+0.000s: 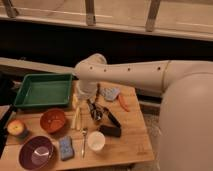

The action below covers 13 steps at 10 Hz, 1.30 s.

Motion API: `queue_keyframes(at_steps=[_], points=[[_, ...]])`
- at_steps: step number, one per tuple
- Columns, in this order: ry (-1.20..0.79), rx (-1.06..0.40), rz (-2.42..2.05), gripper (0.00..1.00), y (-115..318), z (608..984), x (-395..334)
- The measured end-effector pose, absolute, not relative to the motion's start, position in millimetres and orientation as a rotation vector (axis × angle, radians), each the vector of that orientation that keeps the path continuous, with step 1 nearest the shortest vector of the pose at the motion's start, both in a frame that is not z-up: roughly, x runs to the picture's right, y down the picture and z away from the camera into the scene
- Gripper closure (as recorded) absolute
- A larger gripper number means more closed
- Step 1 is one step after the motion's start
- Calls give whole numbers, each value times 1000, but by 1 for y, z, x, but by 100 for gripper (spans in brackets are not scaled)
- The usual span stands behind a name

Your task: Stack bowls into tray

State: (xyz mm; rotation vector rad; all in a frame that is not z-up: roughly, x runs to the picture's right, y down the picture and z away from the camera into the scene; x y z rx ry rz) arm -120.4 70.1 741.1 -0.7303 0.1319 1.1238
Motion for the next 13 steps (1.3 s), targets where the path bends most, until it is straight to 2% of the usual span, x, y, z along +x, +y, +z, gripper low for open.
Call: queue_keyframes(at_steps=[5,10,13], points=[[91,-824,959,35,103,765,-200],[89,-819,959,35,103,767,-199],[30,-878,966,35,101,786,-219]])
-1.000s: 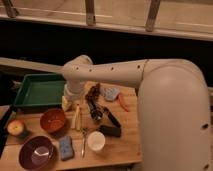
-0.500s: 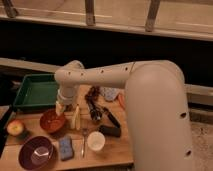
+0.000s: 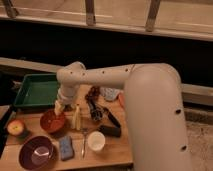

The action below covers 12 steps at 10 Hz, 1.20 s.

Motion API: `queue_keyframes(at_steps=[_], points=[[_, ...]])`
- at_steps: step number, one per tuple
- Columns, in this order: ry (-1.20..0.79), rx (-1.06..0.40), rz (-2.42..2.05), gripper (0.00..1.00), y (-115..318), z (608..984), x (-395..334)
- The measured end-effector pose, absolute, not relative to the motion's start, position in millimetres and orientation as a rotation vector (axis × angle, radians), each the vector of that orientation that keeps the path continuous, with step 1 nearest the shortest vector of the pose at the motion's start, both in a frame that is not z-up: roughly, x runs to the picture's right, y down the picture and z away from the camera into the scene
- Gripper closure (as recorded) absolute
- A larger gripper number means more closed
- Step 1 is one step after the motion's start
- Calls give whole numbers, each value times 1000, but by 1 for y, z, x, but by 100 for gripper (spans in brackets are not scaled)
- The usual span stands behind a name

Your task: Stack bowls into tray

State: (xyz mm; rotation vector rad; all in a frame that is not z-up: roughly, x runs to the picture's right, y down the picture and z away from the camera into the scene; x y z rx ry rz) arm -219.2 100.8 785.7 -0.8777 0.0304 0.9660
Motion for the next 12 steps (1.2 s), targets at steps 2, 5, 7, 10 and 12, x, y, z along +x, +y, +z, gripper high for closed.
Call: queue_keyframes(at_steps=[2,5,7,10,12], points=[[10,-901,959,35,99,794,-230],[-1,-930,955,35,105,803,-229],[-15,-953,943,35,118,808,-235],[-29,-995,927,35,138,814,-249],[-50,-1025,927,41,147,822,-251]])
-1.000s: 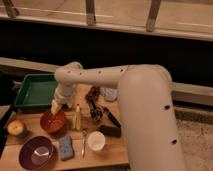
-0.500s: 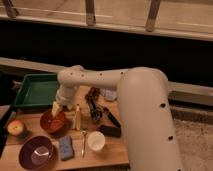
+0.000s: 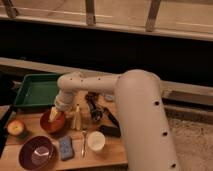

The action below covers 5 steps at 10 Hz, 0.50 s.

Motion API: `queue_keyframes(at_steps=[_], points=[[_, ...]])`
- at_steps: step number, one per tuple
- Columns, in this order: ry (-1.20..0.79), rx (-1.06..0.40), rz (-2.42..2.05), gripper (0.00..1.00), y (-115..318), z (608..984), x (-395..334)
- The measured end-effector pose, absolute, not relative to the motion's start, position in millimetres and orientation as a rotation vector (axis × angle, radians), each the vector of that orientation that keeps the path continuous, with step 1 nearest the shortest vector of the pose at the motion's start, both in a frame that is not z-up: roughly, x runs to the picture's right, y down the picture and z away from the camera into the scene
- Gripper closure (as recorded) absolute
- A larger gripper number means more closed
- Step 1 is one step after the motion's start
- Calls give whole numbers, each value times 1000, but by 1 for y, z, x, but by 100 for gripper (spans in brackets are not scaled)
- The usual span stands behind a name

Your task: Stack bowls into tray

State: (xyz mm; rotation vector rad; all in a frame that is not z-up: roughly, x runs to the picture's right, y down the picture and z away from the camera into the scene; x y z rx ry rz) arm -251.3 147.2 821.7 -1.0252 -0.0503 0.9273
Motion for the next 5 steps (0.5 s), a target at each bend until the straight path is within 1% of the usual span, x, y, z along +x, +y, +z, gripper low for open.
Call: queue_keyframes(at_steps=[1,3,4,5], points=[[-64,-1034,923,53,148,823,-252],[-79,-1035,906,70,149,822,-252],[-86,-1036,892,82,149,821,-254],[-90,-1036,884,91,149,820,-255]])
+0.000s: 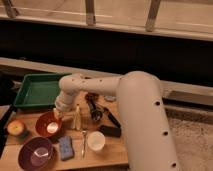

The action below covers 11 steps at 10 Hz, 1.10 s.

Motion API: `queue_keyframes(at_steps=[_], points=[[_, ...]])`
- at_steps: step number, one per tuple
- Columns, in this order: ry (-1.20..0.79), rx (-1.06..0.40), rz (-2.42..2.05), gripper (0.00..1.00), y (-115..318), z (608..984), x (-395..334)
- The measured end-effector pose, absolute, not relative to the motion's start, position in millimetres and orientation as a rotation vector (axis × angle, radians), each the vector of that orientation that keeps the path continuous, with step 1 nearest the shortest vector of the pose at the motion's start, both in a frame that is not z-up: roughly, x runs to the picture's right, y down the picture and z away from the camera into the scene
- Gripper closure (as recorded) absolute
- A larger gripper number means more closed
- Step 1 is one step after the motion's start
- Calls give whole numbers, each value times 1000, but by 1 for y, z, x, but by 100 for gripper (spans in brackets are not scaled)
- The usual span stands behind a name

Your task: Stack bowls into tray

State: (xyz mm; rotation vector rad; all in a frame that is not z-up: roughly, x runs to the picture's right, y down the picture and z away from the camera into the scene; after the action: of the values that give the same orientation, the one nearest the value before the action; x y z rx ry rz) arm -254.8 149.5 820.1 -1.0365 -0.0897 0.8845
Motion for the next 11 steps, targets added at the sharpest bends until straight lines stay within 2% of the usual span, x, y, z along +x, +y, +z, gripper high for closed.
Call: queue_keyframes(at_steps=[1,2,5,8,11], points=[[-96,-1035,878,98,148,819,-254],[-104,-1033,871,100,147,817,-254],[-130,-1022,868,100,133,804,-246],[-146,-993,849,100,110,774,-231],[-141,-972,795,100,116,737,-222]])
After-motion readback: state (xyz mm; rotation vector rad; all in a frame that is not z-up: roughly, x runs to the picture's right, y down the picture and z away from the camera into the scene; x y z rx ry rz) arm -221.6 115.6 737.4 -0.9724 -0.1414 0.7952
